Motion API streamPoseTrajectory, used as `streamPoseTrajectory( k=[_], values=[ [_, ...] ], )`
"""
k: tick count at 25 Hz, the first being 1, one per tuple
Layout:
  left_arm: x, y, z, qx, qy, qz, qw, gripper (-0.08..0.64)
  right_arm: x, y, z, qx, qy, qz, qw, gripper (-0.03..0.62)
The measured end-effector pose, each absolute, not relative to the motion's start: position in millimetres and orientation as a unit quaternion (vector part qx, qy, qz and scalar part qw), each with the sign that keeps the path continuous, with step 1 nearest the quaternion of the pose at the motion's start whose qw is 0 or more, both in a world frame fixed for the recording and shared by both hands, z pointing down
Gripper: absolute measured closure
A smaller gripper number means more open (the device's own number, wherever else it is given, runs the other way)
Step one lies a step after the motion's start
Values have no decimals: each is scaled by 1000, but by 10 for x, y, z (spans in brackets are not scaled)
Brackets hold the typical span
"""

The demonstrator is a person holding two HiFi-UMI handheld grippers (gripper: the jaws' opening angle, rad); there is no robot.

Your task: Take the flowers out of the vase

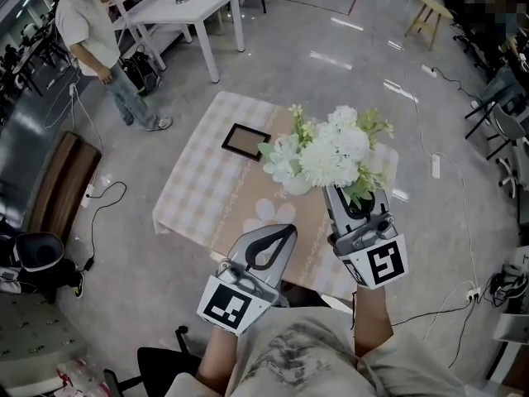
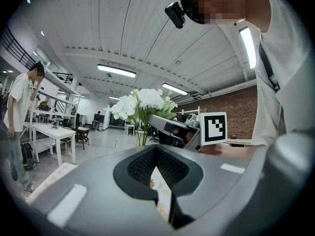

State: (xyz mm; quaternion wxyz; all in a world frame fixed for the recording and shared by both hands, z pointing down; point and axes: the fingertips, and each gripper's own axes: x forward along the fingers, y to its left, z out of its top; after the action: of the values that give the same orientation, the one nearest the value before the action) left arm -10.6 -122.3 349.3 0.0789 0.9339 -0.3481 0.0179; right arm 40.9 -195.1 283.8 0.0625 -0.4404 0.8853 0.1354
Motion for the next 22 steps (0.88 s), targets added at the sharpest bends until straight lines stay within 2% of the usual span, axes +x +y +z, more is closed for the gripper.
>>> streamPoseTrajectory(
  k=[22],
  values=[
    [-56,-1046,3434,939,-336,9,70,552,493,-1467,3168,-444,889,106,24,514]
  ],
)
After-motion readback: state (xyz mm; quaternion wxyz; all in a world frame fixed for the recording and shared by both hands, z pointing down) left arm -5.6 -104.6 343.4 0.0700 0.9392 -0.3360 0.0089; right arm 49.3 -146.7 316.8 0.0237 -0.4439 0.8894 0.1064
